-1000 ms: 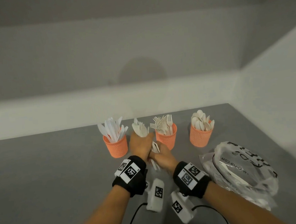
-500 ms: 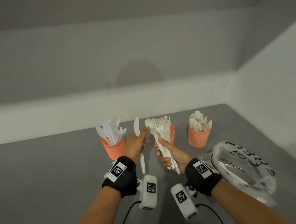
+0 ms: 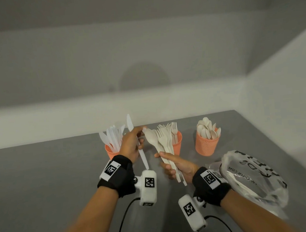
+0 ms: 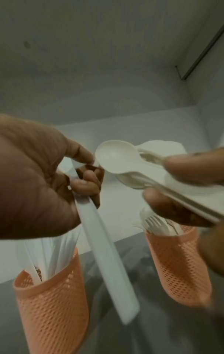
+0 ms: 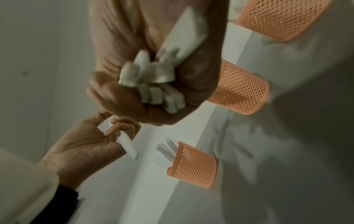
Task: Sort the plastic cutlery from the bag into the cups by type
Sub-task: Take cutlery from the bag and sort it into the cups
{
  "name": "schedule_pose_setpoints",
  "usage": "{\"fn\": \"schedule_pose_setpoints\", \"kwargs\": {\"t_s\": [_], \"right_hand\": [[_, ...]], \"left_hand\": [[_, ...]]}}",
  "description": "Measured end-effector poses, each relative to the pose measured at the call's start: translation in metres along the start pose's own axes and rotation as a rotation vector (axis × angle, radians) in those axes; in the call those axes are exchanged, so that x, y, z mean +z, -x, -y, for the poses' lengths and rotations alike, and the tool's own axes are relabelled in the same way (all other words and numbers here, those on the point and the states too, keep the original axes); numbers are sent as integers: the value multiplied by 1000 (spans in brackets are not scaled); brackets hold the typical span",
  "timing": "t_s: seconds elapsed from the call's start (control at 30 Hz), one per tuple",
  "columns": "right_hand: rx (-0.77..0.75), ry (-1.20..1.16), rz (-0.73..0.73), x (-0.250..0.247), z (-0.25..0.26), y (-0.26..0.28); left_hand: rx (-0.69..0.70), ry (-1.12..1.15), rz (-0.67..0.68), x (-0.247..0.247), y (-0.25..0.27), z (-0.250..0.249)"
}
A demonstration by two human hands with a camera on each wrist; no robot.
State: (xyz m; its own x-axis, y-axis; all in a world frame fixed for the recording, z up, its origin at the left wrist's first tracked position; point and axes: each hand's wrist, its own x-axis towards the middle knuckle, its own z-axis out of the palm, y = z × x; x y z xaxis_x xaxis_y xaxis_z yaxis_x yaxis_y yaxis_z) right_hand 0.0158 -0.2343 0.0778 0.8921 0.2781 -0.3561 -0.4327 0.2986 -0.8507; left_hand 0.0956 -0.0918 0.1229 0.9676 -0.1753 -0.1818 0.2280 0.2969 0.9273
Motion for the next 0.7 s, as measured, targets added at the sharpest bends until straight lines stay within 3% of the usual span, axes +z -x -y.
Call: {"fn": "schedule_pose_setpoints", "kwargs": {"t_s": [0.13, 0.37, 0.53, 0.7], "right_hand": [[1, -22, 40, -1, 1, -1], [19, 17, 101, 1, 2, -9], [78, 63, 90, -3, 1, -9], [94, 107, -38, -13, 0, -16]], "left_hand": [[79, 17, -61, -7, -6, -9], [-44, -102, 50, -13, -7, 9], [18, 75, -202, -32, -22, 4], [70, 243, -373, -68, -43, -18]]}}
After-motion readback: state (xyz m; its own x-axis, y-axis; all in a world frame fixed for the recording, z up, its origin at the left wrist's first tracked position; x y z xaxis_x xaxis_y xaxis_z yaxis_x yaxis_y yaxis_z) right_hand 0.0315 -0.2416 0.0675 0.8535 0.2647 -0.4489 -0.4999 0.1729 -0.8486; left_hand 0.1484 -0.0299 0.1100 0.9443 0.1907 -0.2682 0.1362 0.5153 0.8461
